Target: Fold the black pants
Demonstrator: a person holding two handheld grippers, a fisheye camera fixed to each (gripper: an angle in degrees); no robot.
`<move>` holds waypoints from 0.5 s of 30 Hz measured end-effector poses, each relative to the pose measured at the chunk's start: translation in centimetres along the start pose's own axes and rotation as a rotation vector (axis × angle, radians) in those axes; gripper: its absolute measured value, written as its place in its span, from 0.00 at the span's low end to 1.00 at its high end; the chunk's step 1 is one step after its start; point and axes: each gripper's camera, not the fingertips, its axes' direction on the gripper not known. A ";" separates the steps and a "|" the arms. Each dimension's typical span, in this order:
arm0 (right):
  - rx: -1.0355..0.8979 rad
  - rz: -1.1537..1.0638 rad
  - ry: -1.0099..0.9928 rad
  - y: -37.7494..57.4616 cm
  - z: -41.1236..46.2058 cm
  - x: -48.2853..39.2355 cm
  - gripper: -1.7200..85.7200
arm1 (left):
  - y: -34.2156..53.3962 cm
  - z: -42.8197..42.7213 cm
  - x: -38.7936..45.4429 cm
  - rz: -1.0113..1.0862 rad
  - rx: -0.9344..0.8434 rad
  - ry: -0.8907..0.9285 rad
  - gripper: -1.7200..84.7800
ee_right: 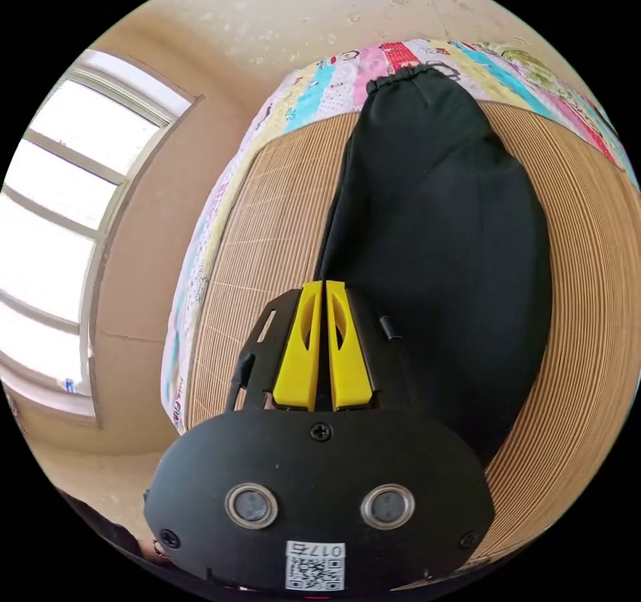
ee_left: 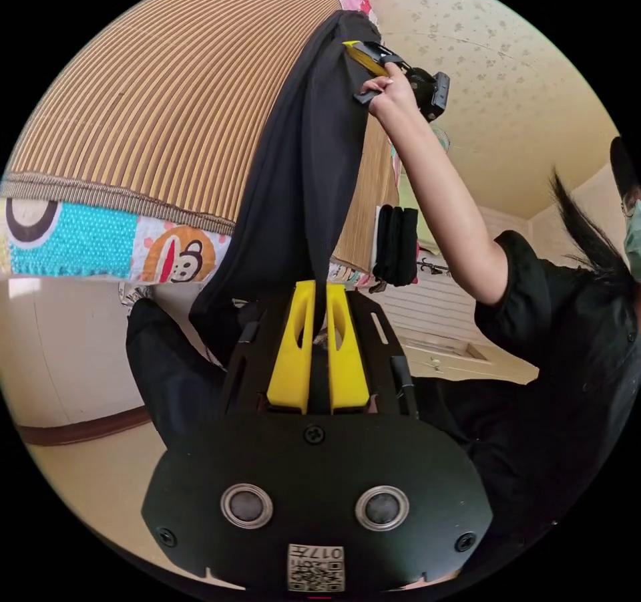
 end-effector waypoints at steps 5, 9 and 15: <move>-0.187 0.055 -0.050 -0.6 4.2 1.3 0.05 | 0.7 -0.3 -2.6 -0.145 0.023 -0.011 0.06; -0.114 -0.005 -0.247 3.6 -1.9 3.7 0.08 | 0.4 -1.8 -3.1 -0.158 0.058 -0.108 0.04; -0.237 0.093 -0.056 15.1 -9.1 9.8 0.10 | -2.9 -1.1 -0.2 -0.006 0.020 -0.199 0.11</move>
